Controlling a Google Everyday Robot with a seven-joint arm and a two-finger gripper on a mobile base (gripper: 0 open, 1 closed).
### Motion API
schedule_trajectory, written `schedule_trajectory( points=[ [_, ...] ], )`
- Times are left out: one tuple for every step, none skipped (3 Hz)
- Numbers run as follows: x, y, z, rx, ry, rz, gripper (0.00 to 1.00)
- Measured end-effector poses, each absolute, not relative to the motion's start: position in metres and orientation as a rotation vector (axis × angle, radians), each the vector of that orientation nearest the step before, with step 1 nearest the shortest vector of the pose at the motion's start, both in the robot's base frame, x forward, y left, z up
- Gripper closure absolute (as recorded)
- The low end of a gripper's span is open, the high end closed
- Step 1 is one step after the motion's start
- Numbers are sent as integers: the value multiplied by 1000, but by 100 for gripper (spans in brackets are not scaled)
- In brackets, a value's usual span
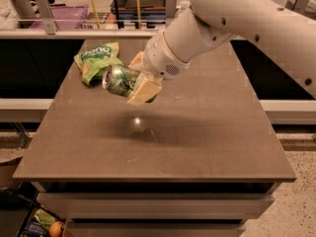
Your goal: Place green can upright
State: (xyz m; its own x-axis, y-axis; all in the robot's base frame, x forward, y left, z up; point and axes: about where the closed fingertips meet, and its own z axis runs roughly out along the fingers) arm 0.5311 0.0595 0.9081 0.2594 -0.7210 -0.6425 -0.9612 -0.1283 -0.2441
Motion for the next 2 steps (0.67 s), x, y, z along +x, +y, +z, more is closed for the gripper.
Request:
schedule_trajectory(
  points=[
    [523,69,912,-1820,1504,550,100],
    [523,77,914,-1732,1444,580,100]
  ],
)
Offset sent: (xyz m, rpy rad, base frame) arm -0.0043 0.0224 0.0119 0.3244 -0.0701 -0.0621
